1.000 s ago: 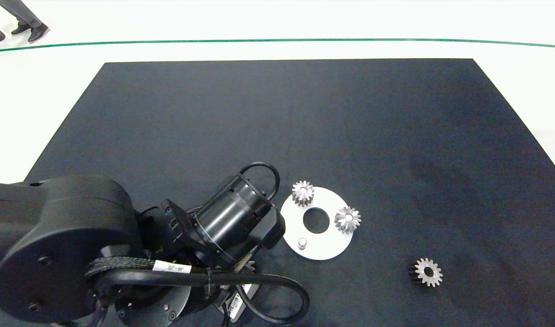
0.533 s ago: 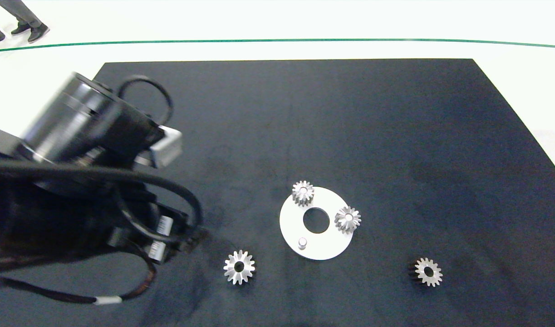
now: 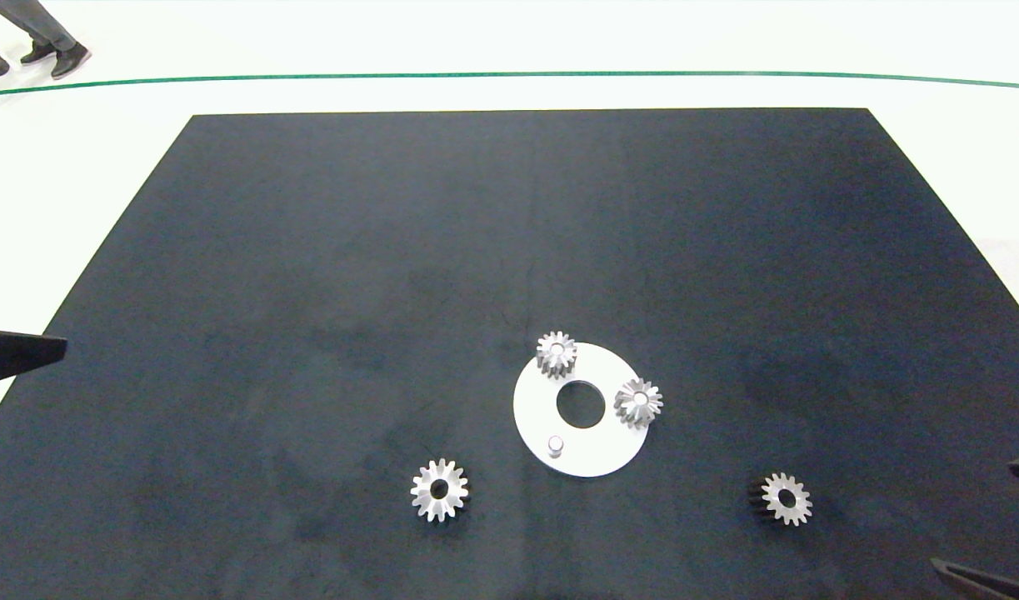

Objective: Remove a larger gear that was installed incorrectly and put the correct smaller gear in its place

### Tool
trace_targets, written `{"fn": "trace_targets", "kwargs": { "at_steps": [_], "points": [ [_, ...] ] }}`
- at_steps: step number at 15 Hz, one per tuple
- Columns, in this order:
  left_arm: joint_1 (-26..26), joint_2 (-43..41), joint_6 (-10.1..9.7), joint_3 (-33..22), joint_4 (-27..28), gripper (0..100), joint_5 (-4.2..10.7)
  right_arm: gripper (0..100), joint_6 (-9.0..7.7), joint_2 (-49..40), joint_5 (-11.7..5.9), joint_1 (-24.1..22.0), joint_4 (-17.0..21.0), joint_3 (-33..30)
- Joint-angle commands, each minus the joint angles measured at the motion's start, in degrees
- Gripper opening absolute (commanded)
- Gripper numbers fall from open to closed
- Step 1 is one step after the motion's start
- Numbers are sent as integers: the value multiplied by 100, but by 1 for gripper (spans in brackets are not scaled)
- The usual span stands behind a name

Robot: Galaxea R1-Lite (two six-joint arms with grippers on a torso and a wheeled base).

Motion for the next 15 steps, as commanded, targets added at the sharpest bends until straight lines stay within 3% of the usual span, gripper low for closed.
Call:
{"fn": "trace_targets", "kwargs": {
  "at_steps": [1,3,6,9,13,15],
  "points": [
    [109,-518,252,-23,8,100,18,100,5,696,-246,46,-22,25],
    [170,-668,419,-14,16,100,9,100,13,1066,-246,64,-119,-89],
    [118,-844,516,-58,34,100,9,100,110,1523,-237,64,-163,-177],
    [126,-923,525,-41,16,100,18,100,136,1839,-220,82,-321,-194],
    [126,-993,569,-23,-10,100,18,91,180,2278,-176,161,-637,-186],
    [118,-1028,595,-23,-10,100,18,88,347,2437,-176,345,-769,-177]
  ]
}}
